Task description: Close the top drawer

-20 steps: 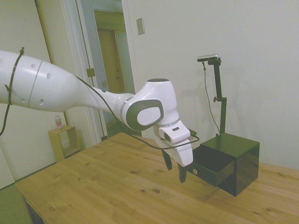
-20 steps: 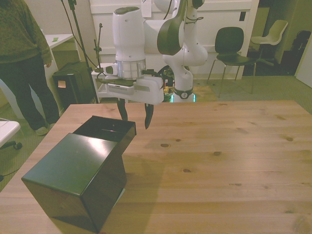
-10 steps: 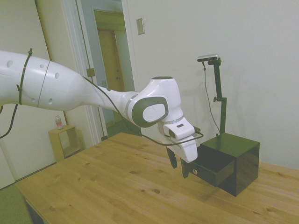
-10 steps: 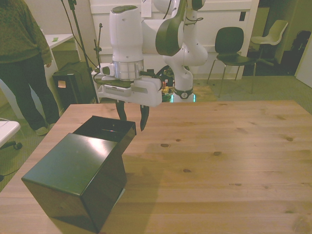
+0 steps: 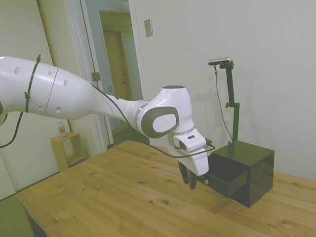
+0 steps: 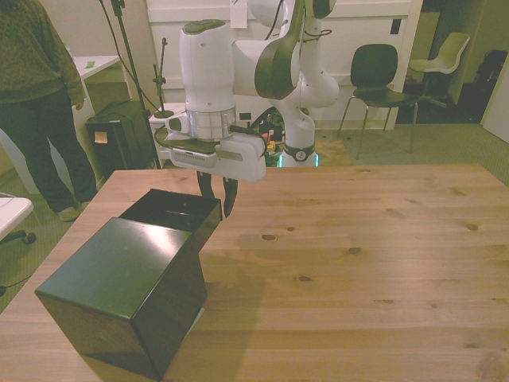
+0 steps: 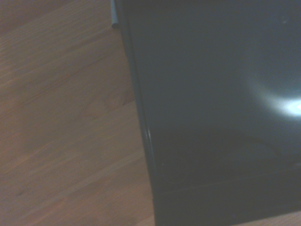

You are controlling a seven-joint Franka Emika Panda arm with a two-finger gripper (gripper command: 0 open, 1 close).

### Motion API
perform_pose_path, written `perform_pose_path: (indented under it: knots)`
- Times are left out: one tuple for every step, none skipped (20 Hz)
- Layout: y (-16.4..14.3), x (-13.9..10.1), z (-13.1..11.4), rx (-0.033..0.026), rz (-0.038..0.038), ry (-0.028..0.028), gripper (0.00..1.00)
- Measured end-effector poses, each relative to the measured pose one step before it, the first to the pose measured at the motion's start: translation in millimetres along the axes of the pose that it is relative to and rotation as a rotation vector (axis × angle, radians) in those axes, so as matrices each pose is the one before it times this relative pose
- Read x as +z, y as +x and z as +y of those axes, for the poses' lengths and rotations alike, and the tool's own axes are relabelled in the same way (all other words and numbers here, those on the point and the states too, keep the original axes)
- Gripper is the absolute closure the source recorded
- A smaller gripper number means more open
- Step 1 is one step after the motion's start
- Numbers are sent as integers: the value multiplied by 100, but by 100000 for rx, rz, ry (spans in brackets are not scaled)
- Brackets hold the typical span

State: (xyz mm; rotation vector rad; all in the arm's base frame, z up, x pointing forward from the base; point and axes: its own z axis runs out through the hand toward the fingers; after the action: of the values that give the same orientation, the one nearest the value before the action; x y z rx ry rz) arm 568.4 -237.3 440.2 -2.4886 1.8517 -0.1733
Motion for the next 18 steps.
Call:
perform_pose_path:
  knots:
    - [59, -59, -12, 59, 115, 94, 100]
    - [51, -21, -17, 44, 74, 38, 100]
    - [31, 3, -41, -3, 53, 17, 100]
    - [47, -22, -74, -10, 109, 73, 100]
    - [36, -22, -93, -27, 113, 76, 100]
    - [65, -52, -134, -46, 178, 130, 100]
    - [74, -45, -143, -33, 157, 93, 100]
    - [74, -30, -170, -25, 91, 57, 100]
    - [77, -68, -190, -28, 101, 97, 100]
    - [118, -158, -209, 15, 188, 183, 100]
    - [118, -192, -202, 71, 200, 255, 100]
    - [121, -276, -194, 81, 243, 327, 100]
    - [119, -263, -183, 112, 24, 69, 100]
    - [132, -288, -178, 198, 139, 215, 100]
    - [154, -294, -196, 275, 179, 317, 100]
    - [130, -211, -130, 308, -21, 164, 100]
    - [221, -213, -74, 373, 144, 93, 100]
    - [308, -147, -9, 510, 297, 105, 100]
